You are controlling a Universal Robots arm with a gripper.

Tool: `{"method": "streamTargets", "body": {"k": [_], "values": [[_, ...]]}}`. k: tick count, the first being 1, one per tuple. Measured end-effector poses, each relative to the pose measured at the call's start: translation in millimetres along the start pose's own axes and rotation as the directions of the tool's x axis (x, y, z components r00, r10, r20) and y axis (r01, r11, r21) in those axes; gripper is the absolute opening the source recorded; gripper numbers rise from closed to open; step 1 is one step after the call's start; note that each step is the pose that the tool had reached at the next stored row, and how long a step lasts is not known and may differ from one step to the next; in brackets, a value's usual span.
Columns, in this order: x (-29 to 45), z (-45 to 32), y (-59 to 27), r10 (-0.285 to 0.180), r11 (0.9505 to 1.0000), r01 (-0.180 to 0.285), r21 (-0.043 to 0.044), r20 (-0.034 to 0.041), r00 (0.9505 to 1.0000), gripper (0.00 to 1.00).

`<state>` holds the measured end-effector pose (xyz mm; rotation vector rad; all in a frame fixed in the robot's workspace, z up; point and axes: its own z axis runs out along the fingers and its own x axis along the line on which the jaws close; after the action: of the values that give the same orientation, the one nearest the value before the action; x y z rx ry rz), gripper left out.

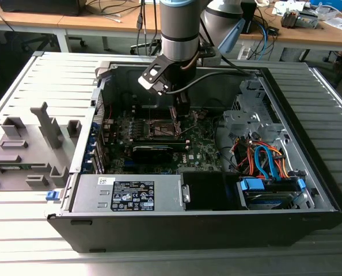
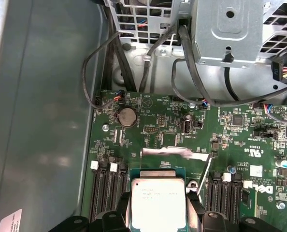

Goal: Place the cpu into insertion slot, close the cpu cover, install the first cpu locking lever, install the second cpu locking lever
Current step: 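Place the cpu into insertion slot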

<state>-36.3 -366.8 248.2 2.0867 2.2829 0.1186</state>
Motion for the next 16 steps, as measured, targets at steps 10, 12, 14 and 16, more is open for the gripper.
{"method": "streamTargets", "body": {"k": [10,12,14,16], "values": [[0.0,0.2,0.0,0.052,0.9986,-0.052,-0.0010,0.0047,0.9986,0.54],[0.0,0.2,0.0,0.053,0.9986,-0.053,-0.0011,0.0047,0.9986,0.54],[0.0,0.2,-0.2,0.053,0.9986,-0.053,-0.0010,0.0048,0.9986,0.54],[0.1,0.2,-0.6,0.053,0.9986,-0.053,-0.0010,0.0048,0.9986,0.54]]}}
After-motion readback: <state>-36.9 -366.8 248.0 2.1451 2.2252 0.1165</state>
